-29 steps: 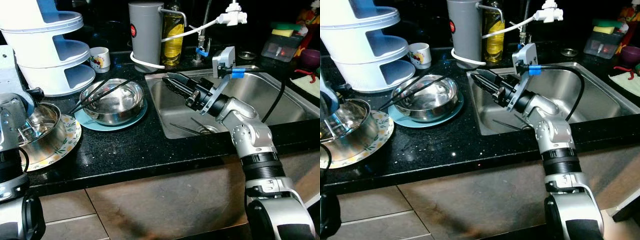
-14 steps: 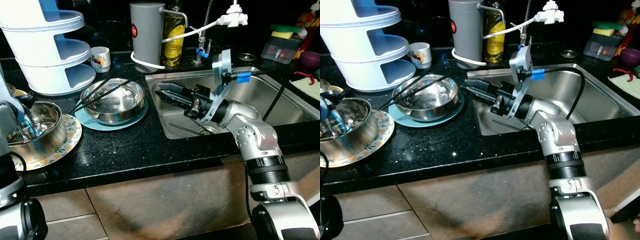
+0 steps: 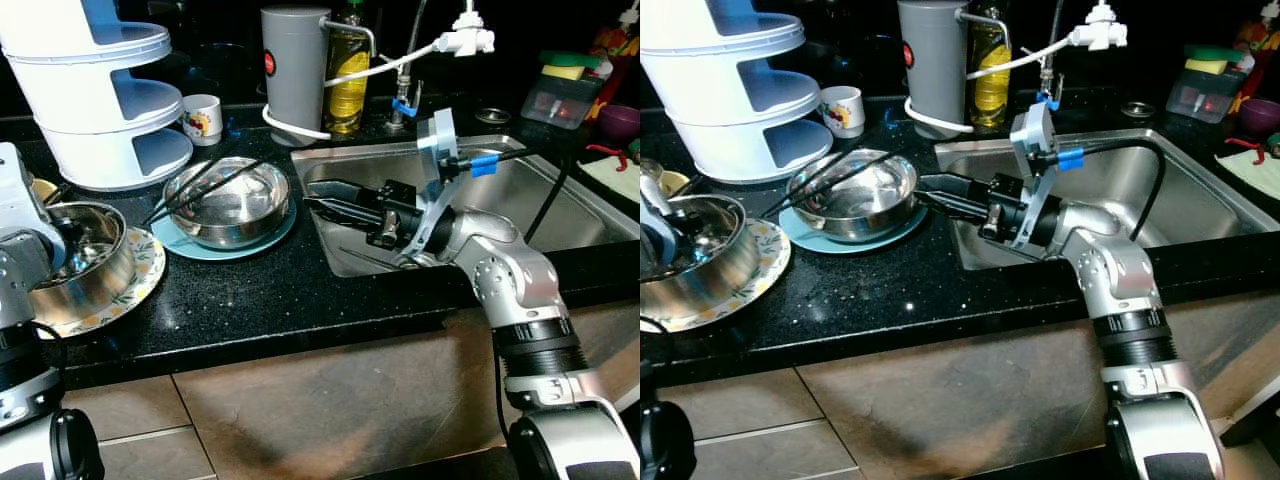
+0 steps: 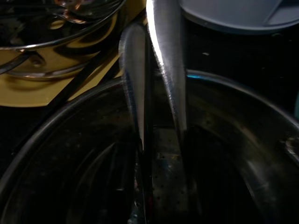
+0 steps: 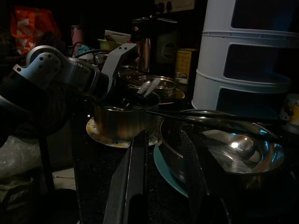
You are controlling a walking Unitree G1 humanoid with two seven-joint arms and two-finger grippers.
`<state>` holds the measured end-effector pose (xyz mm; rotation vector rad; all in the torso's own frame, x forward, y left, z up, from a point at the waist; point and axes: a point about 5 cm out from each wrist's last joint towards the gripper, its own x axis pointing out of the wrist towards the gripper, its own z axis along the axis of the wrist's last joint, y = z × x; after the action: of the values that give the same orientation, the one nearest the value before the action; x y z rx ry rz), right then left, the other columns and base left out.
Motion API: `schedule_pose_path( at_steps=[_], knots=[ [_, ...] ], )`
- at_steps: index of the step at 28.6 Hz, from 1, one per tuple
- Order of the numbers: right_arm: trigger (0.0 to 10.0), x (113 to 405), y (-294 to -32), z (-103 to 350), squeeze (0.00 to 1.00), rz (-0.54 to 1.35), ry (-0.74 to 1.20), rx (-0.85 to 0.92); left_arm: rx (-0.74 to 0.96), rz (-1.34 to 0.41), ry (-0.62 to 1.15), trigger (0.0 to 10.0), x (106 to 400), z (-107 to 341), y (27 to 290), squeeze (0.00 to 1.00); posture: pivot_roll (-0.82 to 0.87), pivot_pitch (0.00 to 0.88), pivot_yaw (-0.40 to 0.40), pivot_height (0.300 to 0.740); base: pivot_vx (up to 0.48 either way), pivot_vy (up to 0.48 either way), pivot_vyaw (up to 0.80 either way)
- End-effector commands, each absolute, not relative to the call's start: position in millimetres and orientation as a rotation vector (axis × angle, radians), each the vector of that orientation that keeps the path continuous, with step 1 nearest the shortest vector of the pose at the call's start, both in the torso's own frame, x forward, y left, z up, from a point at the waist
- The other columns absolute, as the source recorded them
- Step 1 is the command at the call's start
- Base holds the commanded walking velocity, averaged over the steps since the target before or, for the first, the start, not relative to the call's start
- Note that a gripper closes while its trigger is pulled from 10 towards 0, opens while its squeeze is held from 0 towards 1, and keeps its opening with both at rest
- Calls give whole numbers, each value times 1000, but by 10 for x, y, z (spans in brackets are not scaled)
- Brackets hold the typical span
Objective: Kitchen organization
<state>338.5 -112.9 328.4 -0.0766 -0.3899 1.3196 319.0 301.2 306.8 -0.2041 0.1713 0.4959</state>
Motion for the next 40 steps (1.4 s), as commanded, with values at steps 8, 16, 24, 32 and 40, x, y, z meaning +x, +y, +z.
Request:
schedule_pose_path(
  at_steps=[8, 16, 24, 32, 40],
  knots=[
    [10000, 3363, -1136, 3305, 0, 1307, -410, -73, -192, 486, 152, 0, 3234, 3105, 3029, 0, 53, 158, 1, 740, 0, 0, 0],
    [10000, 3374, -1150, 3335, 0, 1291, -424, -71, -170, 488, 93, 0, 3239, 3228, 3040, 0, 51, 160, 2, 740, 0, 0, 0],
    [10000, 3389, -1164, 3383, 0, 1276, -445, -55, -179, 436, -95, 0, 3211, 3576, 2976, 0, 52, 168, -2, 740, 0, 0, 0],
    [10000, 3395, -1173, 3420, 0, 1273, -458, -41, -153, 299, -115, 0, 3224, 3694, 2764, 0, 54, 171, -6, 740, 0, 0, 0],
    [10000, 3387, -1180, 3444, 0, 1269, -469, -36, -176, 318, -150, 0, 3221, 3725, 2786, 0, 54, 171, -6, 740, 0, 0, 0]
  ],
)
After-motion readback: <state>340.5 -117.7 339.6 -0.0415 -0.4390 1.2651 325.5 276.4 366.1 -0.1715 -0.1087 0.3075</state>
